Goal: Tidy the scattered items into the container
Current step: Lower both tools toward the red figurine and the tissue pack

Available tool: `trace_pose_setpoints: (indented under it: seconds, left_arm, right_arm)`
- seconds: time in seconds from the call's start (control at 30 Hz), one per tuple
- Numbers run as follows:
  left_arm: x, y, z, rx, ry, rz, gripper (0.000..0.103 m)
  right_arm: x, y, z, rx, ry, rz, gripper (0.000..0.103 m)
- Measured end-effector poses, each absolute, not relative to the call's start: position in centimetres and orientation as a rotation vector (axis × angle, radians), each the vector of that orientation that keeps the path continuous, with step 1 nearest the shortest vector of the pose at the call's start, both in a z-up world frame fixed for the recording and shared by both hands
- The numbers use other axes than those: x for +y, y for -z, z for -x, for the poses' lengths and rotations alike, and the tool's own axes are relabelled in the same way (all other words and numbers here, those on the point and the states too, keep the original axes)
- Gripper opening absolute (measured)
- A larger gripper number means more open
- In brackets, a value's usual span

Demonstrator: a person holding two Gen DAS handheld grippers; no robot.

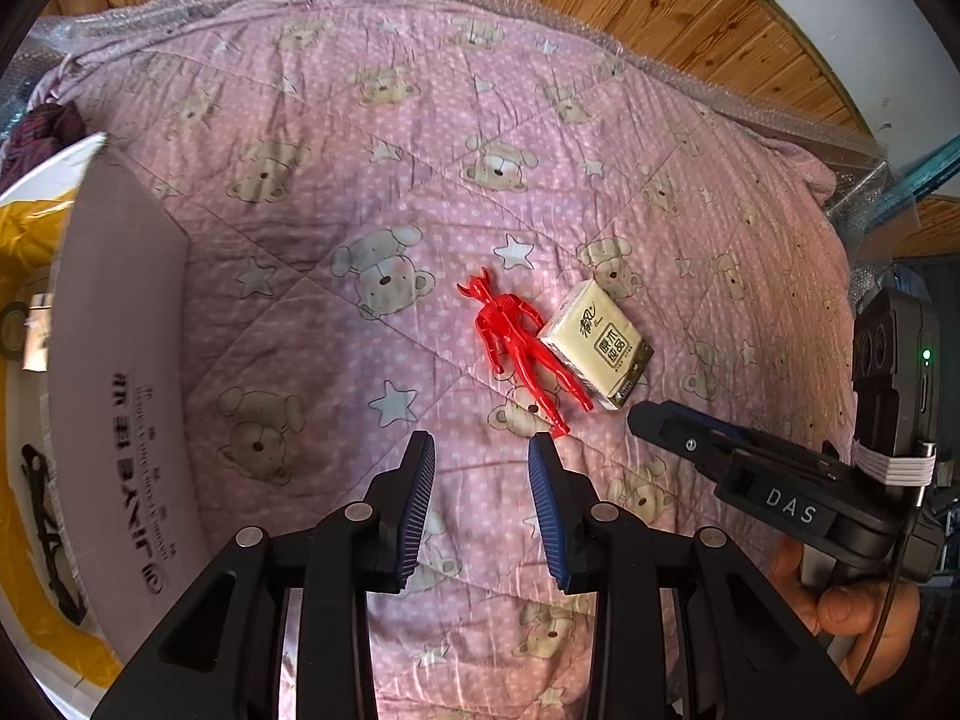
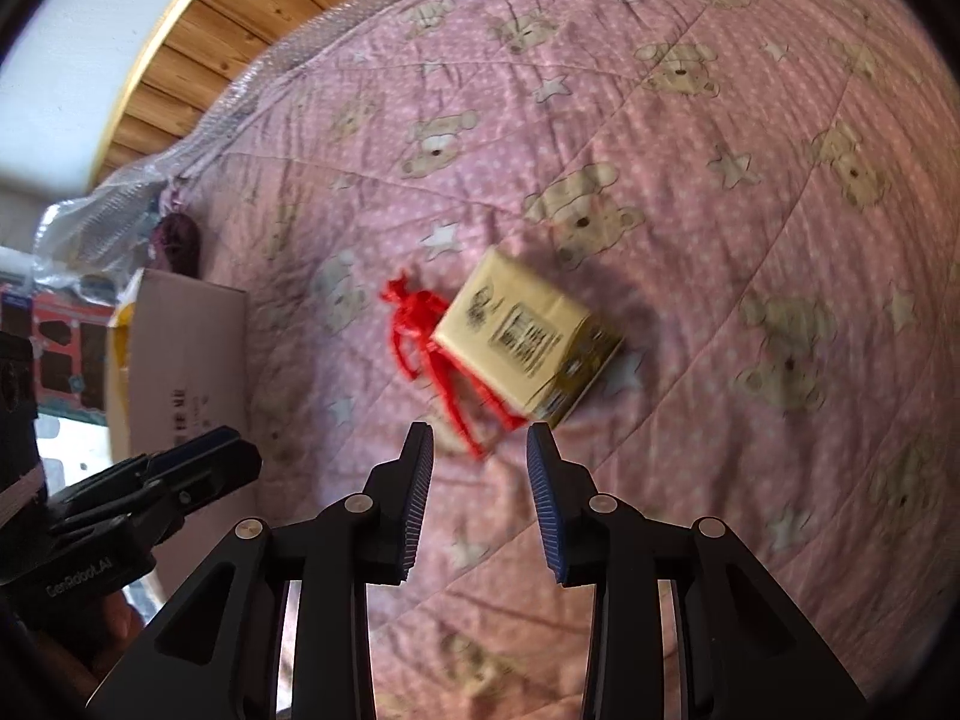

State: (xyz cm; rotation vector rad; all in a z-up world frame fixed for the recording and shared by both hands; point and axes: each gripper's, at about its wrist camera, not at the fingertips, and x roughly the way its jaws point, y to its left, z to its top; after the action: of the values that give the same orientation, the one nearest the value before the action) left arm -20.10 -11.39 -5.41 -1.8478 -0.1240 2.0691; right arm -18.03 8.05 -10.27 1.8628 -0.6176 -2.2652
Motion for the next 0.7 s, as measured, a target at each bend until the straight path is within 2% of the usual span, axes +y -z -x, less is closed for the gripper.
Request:
trace_pose_setpoints:
  seconds: [0.3, 0.47, 0.57, 0.7]
  left_arm:
    - [-8.3, 8.9, 21.8, -0.104, -1.983, 1.892, 0.035]
    - [-6.9, 11.4, 22.8, -0.101, -1.937, 1.933, 0.035]
    - [-6.5, 12.7, 23.1, -0.079, -1.938, 1.949, 0.035]
    - [-6.7, 14.1, 23.4, -0.06, -1.949, 1.986, 0.035]
  right_arm:
    - [8.4, 12.1, 20.2, -0.415, 2.29, -1.925, 0.045]
    - [8.7, 13.7, 21.1, -0.411, 2.232, -1.961, 0.046]
    - [9.7, 14.4, 21.4, -0.46, 2.256, -1.976, 0.055]
    - [12.2, 13.3, 21.7, -0.502, 2.464, -1.96, 0.055]
